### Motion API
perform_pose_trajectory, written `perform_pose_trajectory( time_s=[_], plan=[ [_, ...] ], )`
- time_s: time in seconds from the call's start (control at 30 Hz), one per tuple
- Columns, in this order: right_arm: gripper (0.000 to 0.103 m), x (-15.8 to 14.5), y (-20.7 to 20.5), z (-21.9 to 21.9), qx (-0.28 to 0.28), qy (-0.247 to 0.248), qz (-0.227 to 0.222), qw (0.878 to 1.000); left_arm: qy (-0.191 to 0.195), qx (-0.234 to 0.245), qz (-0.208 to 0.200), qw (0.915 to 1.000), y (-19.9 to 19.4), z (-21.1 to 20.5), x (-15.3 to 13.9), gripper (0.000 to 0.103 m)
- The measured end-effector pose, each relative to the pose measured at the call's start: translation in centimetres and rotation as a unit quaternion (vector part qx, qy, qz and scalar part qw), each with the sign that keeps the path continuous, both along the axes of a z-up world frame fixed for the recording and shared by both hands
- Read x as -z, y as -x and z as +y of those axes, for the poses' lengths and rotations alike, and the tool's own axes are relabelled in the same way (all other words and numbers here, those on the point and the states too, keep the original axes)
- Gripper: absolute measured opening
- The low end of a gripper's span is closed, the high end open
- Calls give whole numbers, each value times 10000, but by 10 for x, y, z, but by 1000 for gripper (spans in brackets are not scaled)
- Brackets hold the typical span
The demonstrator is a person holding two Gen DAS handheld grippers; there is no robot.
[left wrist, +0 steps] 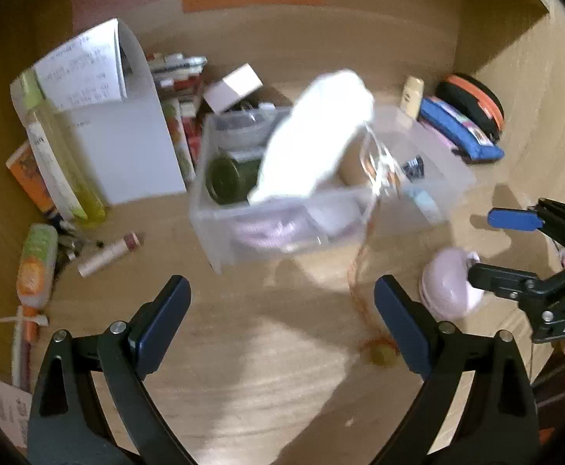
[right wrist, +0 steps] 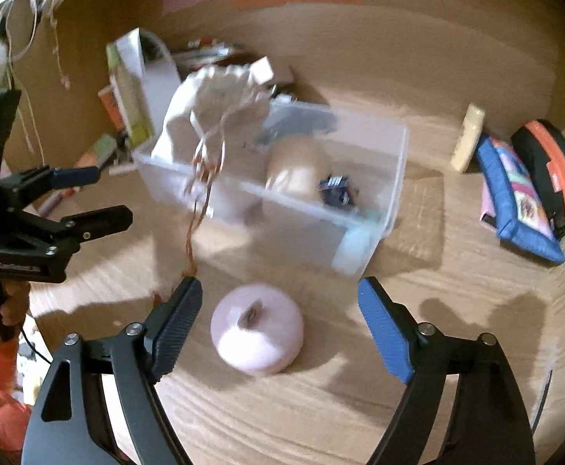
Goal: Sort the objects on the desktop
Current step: 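Withdraw both tools toward the pink round box and green pear ornament, then grasp the green pear ornament with the left tool while the right tool grasps the pink round box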
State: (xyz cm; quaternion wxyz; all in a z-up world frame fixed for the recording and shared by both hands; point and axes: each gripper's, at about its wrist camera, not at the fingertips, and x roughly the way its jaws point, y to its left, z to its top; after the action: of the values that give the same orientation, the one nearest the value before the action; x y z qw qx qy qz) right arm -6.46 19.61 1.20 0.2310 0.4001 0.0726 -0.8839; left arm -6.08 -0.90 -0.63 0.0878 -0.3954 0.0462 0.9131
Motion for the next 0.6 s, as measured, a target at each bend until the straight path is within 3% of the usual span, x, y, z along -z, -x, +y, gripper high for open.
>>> perform_pose_trajectory(
  time_s=[0.23,0.47,0.5,0.57,0.6],
  plan=[
    [80,24,1,-6,-66,-35,-373,9993,-89,368,-200,9991,-16,19,19,97],
    [77,41,5,-18,-110,-246,-449,9986,206,762,-344,9963,-22,47,36,96],
    [76,42,4,-16,-108,-231,-461,9986,263,790,-327,9960,-22,50,37,95],
    [62,43,6,-15,-124,-209,-498,9985,338,866,-325,9951,-21,53,39,87],
    [61,44,8,-13,-136,-182,-545,9983,369,904,-352,9946,-20,56,40,79]
  ],
)
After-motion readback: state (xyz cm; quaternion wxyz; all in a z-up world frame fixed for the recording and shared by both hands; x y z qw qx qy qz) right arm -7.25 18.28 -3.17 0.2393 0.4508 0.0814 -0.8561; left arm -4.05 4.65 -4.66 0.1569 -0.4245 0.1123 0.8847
